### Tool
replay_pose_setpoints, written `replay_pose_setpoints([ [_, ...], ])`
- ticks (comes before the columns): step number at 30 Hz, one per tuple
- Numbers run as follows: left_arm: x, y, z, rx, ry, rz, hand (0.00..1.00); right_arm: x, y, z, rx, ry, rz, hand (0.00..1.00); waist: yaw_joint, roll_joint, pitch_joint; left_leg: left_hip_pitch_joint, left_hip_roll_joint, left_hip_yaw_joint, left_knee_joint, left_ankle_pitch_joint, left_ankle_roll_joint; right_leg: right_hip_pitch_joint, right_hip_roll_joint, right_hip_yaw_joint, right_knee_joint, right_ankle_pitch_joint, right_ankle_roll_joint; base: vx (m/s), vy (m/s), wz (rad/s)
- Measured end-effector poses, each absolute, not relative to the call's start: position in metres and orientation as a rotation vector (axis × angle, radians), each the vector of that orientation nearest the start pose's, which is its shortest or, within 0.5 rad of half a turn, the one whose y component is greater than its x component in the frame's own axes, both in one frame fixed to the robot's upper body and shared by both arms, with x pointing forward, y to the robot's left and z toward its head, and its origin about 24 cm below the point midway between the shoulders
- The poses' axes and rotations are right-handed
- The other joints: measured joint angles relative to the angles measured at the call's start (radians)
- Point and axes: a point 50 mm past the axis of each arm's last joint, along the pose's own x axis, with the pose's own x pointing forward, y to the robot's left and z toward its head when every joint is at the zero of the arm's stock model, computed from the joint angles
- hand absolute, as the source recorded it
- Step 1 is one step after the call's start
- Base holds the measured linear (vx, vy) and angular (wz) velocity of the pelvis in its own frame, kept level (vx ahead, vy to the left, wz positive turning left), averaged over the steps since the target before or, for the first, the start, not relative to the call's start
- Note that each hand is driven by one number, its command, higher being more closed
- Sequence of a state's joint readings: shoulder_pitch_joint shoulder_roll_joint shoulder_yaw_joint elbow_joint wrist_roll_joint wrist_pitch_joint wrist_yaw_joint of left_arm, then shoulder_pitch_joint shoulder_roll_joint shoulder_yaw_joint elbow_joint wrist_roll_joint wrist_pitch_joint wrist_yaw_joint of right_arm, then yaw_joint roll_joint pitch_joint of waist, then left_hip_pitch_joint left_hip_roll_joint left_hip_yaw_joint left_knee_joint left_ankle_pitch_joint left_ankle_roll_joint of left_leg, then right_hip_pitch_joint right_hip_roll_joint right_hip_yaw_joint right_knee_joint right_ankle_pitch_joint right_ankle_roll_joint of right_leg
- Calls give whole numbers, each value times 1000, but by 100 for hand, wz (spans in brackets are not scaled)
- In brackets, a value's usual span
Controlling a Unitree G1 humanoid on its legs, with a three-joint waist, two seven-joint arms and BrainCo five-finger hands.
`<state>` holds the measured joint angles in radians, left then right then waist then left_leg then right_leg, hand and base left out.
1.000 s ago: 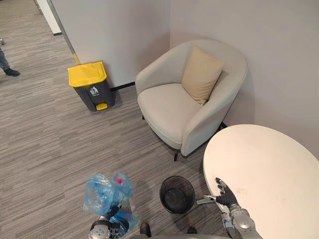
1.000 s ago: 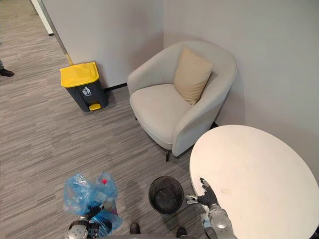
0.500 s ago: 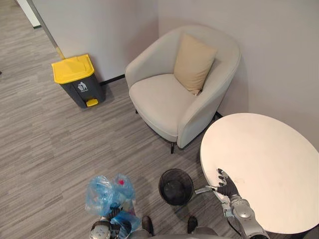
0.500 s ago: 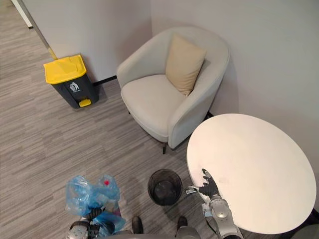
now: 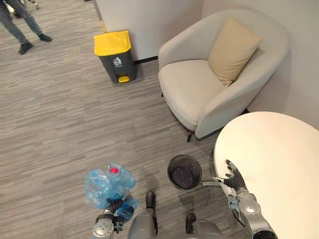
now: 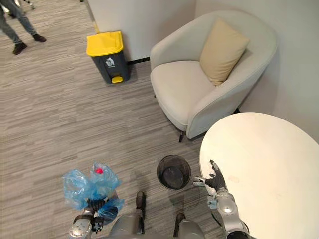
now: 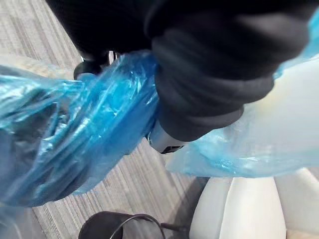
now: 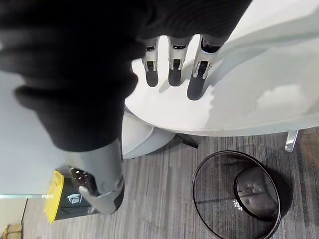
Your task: Gather rubbish on tea table into small bin, then transfer packed bag to large trash can.
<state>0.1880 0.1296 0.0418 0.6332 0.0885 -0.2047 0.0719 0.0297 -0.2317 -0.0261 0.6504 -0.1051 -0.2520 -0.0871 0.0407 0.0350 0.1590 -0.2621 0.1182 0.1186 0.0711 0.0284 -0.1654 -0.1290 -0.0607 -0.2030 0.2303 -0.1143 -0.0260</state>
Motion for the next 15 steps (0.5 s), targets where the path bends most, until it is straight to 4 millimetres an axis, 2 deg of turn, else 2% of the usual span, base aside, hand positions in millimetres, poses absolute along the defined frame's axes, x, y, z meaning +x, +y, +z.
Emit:
replay_pose_setpoints([
  [1,150,207,-104,213,602,129,100,202,-232,-70,-330,416,-132,0,-2,-16,8,-17,-11,31,123,-17,26,2,-32,-31,-4,6,-2,-144,-46,84],
  [3,151,206,-104,210,600,127,100,198,-236,-72,-321,427,-146,0,-7,-22,3,3,-11,69,225,-45,60,10,-59,-61,-13,13,2,-124,-34,69],
  [4,150,206,-105,208,604,126,100,195,-239,-72,-325,431,-153,0,-13,-21,2,35,2,94,252,-59,79,22,-64,-82,-30,23,7,-110,29,80],
  [5,148,206,-106,209,610,127,100,191,-243,-73,-323,437,-170,0,-25,4,-15,96,25,136,239,-68,94,29,-63,-113,-55,38,19,-71,68,70],
  [6,148,206,-106,208,611,125,100,190,-244,-72,-321,436,-178,0,-30,5,-16,128,27,145,218,-73,95,29,-64,-126,-59,44,26,-69,172,69],
  [7,152,204,-104,209,600,120,100,189,-248,-72,-317,436,-202,0,-36,21,-24,185,29,157,126,-77,84,28,-63,-141,-66,54,40,-93,214,53],
  [8,154,205,-104,212,595,119,100,187,-252,-73,-314,455,-216,0,-37,22,-28,200,21,158,69,-75,79,37,-58,-157,-95,77,50,-103,219,47],
  [9,155,206,-103,217,593,118,100,185,-249,-77,-300,475,-212,0,-33,10,-35,203,11,157,45,-62,71,50,-59,-163,-133,106,59,-87,145,25],
  [11,154,208,-103,223,595,117,100,182,-239,-83,-274,494,-194,0,-27,-3,-42,211,-7,155,29,-52,83,80,-61,-168,-192,142,66,-58,110,11],
  [13,146,207,-107,226,620,113,100,179,-223,-90,-239,521,-146,0,-27,0,-45,241,-32,154,0,-38,98,113,-71,-168,-225,165,82,-90,115,8],
  [15,145,208,-107,228,621,112,100,175,-219,-93,-227,539,-137,0,-27,6,-50,243,-45,152,-17,-28,106,116,-80,-173,-236,179,81,-96,83,9],
])
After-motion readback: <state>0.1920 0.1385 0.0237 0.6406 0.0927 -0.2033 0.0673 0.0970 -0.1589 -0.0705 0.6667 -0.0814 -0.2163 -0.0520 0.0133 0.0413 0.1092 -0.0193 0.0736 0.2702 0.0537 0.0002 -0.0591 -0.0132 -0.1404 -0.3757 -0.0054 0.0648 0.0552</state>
